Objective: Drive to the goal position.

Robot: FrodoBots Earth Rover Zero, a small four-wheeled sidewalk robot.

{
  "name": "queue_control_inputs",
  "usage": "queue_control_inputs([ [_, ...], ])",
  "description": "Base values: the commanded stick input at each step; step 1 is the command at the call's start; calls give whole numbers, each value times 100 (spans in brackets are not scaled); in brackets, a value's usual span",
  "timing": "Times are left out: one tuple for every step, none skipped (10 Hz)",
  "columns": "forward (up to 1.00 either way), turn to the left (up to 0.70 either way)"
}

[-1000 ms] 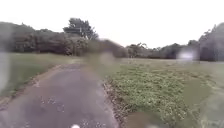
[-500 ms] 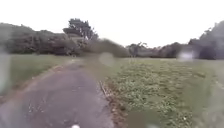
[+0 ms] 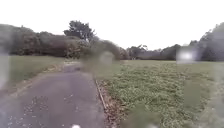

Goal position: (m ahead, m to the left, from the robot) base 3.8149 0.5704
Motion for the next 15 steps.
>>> queue_control_inputs([
  [70, -1],
  [70, -1],
  [70, -1],
  [70, -1],
  [70, -1],
  [70, -1],
  [70, -1],
  [70, -1],
  [43, -1],
  [0, 0],
  [0, 0],
  [-13, 0],
  [-33, -1],
  [-59, -1],
  [-70, -1],
])
